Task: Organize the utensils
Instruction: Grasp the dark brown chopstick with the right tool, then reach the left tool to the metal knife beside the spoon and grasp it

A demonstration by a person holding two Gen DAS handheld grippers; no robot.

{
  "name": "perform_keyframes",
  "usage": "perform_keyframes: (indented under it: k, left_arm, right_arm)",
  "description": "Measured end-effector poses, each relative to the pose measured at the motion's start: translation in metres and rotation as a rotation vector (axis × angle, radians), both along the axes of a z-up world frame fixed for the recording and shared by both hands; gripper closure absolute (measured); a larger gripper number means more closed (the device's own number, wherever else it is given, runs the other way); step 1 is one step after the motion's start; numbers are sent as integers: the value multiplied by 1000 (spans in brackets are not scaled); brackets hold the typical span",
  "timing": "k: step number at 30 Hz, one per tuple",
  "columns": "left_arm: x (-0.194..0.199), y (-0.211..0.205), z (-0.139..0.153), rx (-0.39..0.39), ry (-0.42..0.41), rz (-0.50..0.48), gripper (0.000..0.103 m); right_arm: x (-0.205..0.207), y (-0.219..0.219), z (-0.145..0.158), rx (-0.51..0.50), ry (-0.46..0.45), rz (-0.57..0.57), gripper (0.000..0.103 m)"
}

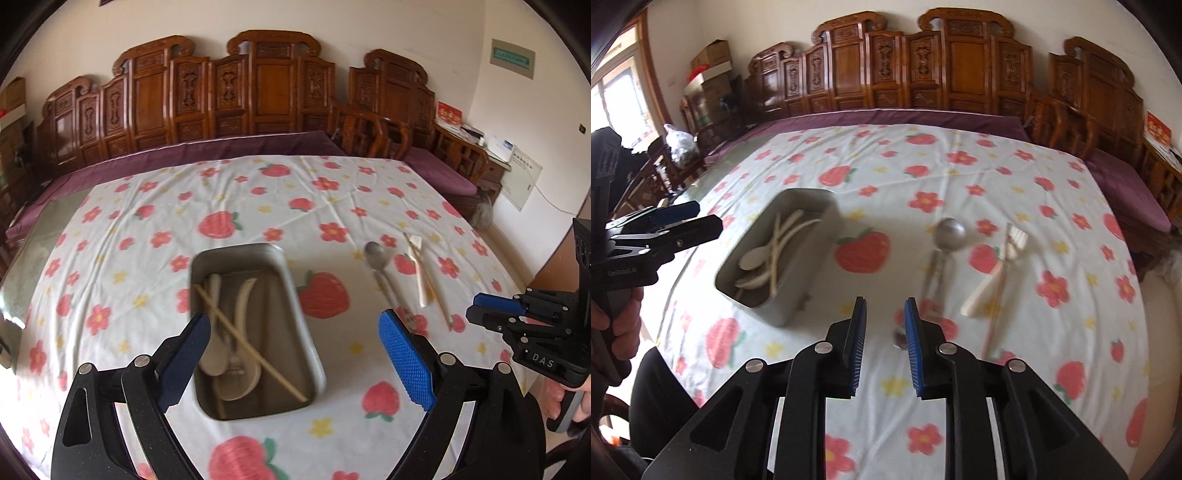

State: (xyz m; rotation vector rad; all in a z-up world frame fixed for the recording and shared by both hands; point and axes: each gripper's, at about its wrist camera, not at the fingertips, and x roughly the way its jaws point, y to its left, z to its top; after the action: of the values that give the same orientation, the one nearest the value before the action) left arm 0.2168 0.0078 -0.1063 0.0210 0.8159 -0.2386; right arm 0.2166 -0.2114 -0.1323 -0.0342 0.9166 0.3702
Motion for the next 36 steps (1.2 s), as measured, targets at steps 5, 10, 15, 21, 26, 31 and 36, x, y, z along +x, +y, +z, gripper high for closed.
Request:
perform_keyframes:
  k: [5,10,15,21,26,31,36]
  left_arm:
    - [4,-27,-9,6,18,-36,14]
    - [6,-49,-21,19,43,-61,14]
    - [6,-68,-35,31,74,-83,14]
    - [4,-80,-51,40,113,-91,14]
    - [5,-85,-62,47,138,-92,14]
    - [6,-90,-70,49,161,-95,14]
    - [8,-99,-79,48,185,-98,14]
  right_arm:
    - [6,-28,-19,-18,34,-46,80]
    - [21,-43,-43,-47,74,-71,80]
    - [46,-55,-72,-56,123,-101,80]
    - [78,-57,-99,-95,158,-117,80]
    - [93,-61,-114,-95,191,-161,80]
    - [90,-64,-115,-120,178,-175,96]
    - [73,-75,-112,-110,191,-195,97]
